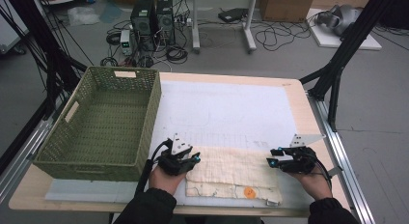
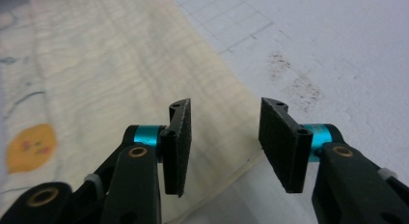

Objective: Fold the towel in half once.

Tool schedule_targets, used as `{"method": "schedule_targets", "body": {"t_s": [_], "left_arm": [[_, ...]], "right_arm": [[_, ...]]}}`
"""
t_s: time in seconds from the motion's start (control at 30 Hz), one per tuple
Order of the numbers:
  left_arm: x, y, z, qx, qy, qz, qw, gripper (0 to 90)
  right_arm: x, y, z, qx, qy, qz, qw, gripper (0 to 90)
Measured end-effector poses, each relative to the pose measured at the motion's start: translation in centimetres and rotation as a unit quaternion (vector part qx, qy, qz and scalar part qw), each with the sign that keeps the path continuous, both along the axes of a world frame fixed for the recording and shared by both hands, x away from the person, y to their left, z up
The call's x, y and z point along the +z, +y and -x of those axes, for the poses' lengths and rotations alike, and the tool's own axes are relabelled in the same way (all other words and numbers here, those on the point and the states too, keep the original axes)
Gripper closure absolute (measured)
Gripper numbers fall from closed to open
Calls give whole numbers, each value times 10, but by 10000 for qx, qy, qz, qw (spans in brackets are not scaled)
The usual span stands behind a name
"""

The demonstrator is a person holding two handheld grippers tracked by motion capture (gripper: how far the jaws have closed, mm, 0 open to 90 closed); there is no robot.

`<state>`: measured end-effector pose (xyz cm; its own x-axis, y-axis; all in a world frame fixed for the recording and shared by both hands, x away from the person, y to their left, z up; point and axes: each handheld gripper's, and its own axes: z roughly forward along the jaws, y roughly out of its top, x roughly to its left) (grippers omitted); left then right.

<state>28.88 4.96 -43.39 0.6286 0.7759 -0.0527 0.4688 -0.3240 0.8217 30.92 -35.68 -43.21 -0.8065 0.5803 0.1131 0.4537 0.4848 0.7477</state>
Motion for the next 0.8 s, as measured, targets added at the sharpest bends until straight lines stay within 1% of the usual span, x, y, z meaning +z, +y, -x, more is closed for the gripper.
{"method": "schedule_targets", "body": {"t_s": [0.03,0.1,0.17,0.2,0.23,0.27,0.3,0.33,0.37,0.4,0.43,0.47,0.5,0.53,0.57,0.6,0.67,0.7,0.73,0.77,0.8], "left_arm": [[-3,-1,-4,73,81,2,9999,595],[-7,-3,-11,247,119,-90,9996,585],[-11,-4,-16,294,256,-134,9991,575],[-12,-4,-17,332,280,-227,9988,580],[-14,-4,-19,392,362,-163,9984,594],[-14,-4,-19,415,365,-58,9985,627],[-14,-4,-20,345,355,-40,9988,692],[-14,-4,-20,330,349,-69,9988,738],[-14,-3,-20,283,361,-26,9989,771],[-14,-4,-19,266,316,-62,9991,810],[-14,-4,-19,257,300,-82,9992,832],[-13,-4,-20,276,313,-54,9991,843],[-12,-4,-20,307,280,-54,9991,849],[-11,-4,-21,357,214,-60,9991,852],[-9,-4,-23,416,182,-18,9990,854],[-7,-4,-26,472,154,21,9988,855],[-1,-6,-32,594,23,44,9982,854],[2,-6,-36,639,-10,41,9979,853],[5,-7,-41,676,-34,-21,9977,853],[7,-7,-43,737,-81,-16,9972,853],[12,-8,-48,801,-176,29,9966,853]], "right_arm": [[-2,0,-4,-20,42,15,10000,528],[-6,0,-9,-45,69,90,9999,513],[-9,0,-13,11,121,52,9999,508],[-10,0,-14,31,180,40,9998,512],[-11,-1,-15,42,196,21,9998,529],[-11,-1,-16,51,219,-10,9997,568],[-11,-2,-17,57,189,-24,9998,598],[-11,-3,-17,67,234,-35,9997,644],[-11,-3,-17,92,255,-42,9996,682],[-12,-3,-18,147,214,-30,9997,727],[-11,-2,-17,188,270,-20,9995,775],[-11,-1,-17,276,244,-11,9993,836],[-10,1,-16,325,267,14,9991,851],[-10,2,-17,347,246,19,9991,854],[-8,3,-18,341,234,19,9991,857],[-6,4,-20,333,171,42,9993,858],[0,6,-25,234,89,84,9997,858],[3,6,-29,176,25,83,9998,858],[7,7,-32,110,-29,98,9999,858],[10,8,-36,33,-89,91,9999,858],[12,8,-40,-23,-105,67,9999,858]]}}
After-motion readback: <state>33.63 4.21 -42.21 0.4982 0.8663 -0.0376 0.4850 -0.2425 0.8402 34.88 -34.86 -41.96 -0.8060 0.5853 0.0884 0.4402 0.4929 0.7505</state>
